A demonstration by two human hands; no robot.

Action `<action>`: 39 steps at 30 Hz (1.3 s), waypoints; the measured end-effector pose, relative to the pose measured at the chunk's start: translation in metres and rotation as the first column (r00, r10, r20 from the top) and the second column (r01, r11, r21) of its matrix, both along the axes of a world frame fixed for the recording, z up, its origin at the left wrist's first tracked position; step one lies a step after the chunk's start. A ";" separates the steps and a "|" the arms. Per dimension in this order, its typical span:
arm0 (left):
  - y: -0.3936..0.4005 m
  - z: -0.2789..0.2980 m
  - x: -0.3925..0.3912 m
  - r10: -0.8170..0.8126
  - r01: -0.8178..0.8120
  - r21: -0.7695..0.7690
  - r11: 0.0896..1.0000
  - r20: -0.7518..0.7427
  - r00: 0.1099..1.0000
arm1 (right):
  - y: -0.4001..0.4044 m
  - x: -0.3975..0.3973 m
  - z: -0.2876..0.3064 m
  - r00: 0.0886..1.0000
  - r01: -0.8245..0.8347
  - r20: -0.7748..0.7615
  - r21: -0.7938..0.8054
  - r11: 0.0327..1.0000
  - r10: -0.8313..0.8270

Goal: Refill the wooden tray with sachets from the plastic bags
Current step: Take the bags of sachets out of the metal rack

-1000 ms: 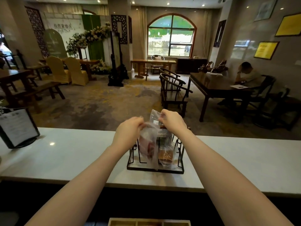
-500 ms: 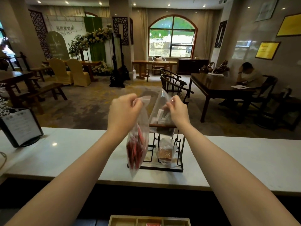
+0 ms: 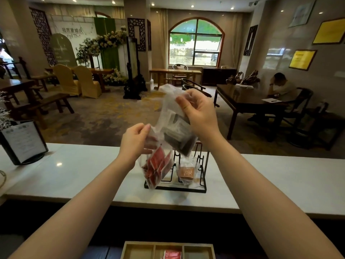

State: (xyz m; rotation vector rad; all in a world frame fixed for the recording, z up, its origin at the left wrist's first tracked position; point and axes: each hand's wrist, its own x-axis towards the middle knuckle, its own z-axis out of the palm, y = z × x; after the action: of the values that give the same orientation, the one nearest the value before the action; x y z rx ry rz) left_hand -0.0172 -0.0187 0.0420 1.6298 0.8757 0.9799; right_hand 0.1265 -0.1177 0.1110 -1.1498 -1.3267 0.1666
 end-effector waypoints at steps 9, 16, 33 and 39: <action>-0.011 0.007 -0.003 -0.078 0.078 -0.037 0.996 0.015 0.997 | -0.004 -0.011 -0.040 0.984 -0.051 0.142 -0.339 0.939 0.104; -0.033 0.014 -0.011 -0.333 0.367 0.152 0.918 -0.208 0.920 | 0.002 -0.021 -0.075 0.989 0.136 0.099 -0.298 0.945 -0.111; 0.023 -0.048 0.012 0.070 0.411 0.613 0.674 -0.607 0.791 | -0.011 0.023 -0.159 0.386 0.625 0.921 -0.298 0.722 0.046; 0.038 -0.072 0.023 0.208 0.527 0.586 0.615 -0.766 0.609 | -0.013 0.023 -0.179 0.197 0.694 0.980 -0.140 0.706 0.000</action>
State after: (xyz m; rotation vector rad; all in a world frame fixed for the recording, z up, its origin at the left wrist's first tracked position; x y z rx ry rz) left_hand 0.0059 0.0197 -0.0301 3.0198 0.8200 0.4215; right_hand 0.1492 -0.1304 -0.0680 -2.3240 -2.0436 -0.7134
